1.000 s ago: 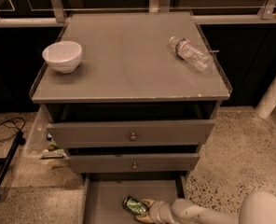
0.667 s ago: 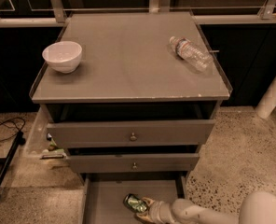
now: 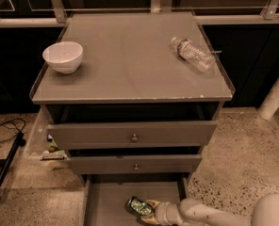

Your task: Pick green can from bottom drawer and place on counter

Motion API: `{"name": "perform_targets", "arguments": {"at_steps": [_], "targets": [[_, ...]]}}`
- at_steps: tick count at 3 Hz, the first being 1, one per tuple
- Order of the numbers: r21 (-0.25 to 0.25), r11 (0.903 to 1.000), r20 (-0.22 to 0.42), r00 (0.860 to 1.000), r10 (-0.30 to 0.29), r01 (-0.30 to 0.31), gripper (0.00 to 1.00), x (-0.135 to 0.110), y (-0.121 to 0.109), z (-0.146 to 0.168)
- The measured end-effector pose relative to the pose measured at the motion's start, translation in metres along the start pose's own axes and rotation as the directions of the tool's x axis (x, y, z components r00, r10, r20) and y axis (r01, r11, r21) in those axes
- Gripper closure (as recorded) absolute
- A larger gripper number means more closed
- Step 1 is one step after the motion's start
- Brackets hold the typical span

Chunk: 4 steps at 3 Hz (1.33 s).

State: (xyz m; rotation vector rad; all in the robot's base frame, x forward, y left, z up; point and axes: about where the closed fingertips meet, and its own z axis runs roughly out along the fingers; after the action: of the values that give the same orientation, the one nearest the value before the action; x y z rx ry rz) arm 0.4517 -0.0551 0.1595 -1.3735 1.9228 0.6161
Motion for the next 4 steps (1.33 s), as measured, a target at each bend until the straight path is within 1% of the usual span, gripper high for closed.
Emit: {"name": "perform_targets", "arguments": {"at_steps": [1,2,3,4], "targets": [[-0.005,0.9998,0.034,0.999,-0.019,0.019,1.00,-0.019,0.000,-0.035],[0.013,0.9984,0.042,0.998,-0.056,0.055,1.00,-0.039,-0.001,-0.073],[0.053,0.9937,0.043,0.994,-0.101,0.099,1.00,-0.062,-0.009,-0.116],[0.093,0.9807,0.027,0.984,-0.175,0.172,1.00,-0.094,-0.020,-0.168]]}}
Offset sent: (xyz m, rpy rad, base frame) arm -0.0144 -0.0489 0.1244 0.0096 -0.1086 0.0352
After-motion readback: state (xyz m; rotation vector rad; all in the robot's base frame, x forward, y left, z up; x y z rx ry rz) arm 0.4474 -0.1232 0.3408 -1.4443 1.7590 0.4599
